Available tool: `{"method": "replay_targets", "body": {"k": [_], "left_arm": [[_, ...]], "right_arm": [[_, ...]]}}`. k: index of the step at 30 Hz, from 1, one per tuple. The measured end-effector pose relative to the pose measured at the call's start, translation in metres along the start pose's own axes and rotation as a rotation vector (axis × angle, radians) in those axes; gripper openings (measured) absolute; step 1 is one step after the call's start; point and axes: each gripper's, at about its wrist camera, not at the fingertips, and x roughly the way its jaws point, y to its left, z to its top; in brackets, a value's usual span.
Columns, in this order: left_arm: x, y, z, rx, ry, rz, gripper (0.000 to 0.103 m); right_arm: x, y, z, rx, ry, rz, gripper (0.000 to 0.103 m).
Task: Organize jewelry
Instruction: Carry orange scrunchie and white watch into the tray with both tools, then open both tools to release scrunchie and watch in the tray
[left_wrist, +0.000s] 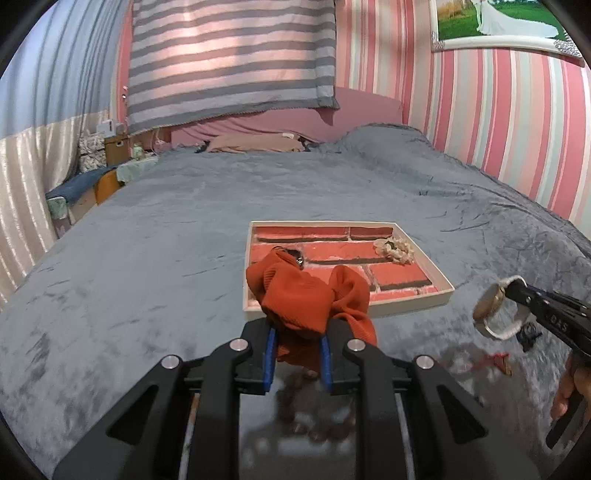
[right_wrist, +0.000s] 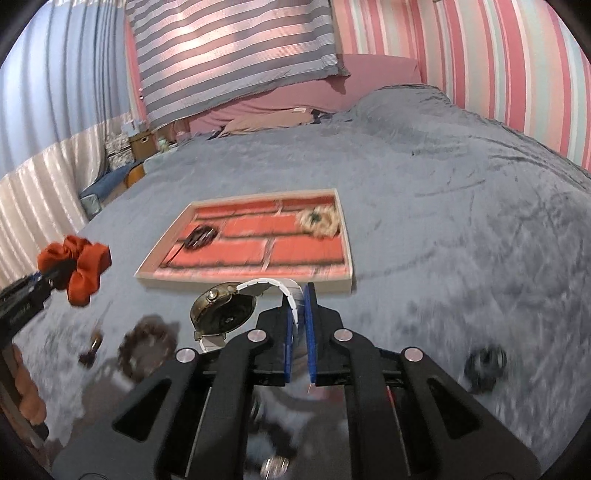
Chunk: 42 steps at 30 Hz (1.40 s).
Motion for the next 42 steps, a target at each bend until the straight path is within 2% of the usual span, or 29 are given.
{"method": "replay_targets", "body": {"k": [7,10,15,19,25,33,41,42], "left_arm": [[0.087,-0.019,0.04,0.013,0.084,0.008,0.019],[0.123,-0.025,0.051,0.034,0.111,0.04,0.019],[0.176,-0.021,0.057,0.041,0.164,0.058,0.019],[0.209,-0.01,0.054,-0.002,0.215,0.065,0.019],[0.232,-0.001,0.05,-0.016,0.251,0.089,0.019],[0.249,0.007,0.05,-0.018,0.286,0.114,0.02],[0.251,0.008,0.045,-0.026,0.305,0.115,0.03],[0.249,0.009,0.044,-0.028,0.303,0.115,0.031]], "right_arm": [[0.075,-0.013,0.043,-0.02,0.026,-0.045,0.007],[0.112,-0.02,0.052,-0.002,0.061,-0.044,0.007],[0.163,-0.021,0.06,-0.019,0.111,-0.069,0.008],[0.191,-0.024,0.067,0.018,0.147,-0.061,0.008],[0.217,-0.021,0.077,0.003,0.195,-0.071,0.008],[0.242,-0.015,0.07,-0.034,0.26,-0.101,0.008],[0.248,-0.018,0.058,-0.064,0.286,-0.113,0.01],[0.246,-0.017,0.058,-0.07,0.282,-0.108,0.013]]}}
